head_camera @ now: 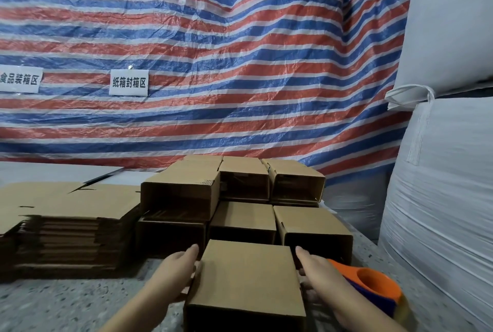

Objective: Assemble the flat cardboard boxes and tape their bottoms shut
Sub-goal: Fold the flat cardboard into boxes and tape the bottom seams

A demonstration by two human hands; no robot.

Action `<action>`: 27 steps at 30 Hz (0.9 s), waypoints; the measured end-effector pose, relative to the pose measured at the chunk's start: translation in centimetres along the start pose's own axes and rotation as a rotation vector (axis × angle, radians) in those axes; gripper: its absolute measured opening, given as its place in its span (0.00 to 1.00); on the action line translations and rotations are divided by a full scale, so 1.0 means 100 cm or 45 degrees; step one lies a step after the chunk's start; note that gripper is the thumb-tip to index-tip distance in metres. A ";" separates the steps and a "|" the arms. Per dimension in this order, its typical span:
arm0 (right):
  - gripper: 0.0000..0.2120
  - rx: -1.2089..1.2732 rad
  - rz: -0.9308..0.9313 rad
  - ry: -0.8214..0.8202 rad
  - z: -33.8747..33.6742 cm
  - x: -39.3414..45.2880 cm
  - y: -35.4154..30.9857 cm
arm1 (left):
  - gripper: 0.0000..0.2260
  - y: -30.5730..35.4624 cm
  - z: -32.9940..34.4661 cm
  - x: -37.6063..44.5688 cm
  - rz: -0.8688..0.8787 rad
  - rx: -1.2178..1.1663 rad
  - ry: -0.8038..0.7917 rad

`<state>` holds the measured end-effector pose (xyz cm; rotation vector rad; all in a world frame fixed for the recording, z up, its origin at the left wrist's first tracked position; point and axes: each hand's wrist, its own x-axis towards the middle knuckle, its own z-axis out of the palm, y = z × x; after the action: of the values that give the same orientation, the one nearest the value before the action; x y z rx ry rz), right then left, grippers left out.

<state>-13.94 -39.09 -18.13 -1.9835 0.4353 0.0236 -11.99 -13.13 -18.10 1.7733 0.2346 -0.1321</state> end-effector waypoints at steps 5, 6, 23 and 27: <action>0.23 0.200 0.040 -0.050 0.019 -0.031 0.008 | 0.24 -0.005 0.018 -0.027 0.231 -0.131 0.001; 0.24 0.221 0.023 -0.026 0.022 -0.036 0.007 | 0.24 -0.006 0.021 -0.031 0.288 -0.159 0.025; 0.08 0.402 -0.196 0.142 -0.041 0.068 -0.155 | 0.28 0.167 0.019 0.082 0.991 0.851 0.266; 0.08 0.409 -0.184 0.112 -0.031 0.103 -0.153 | 0.32 0.167 0.022 0.116 0.872 0.992 0.272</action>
<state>-0.05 -39.02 -5.58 -1.6981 0.3287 -0.2130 3.23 -17.65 -5.24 2.5402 -0.3307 0.5281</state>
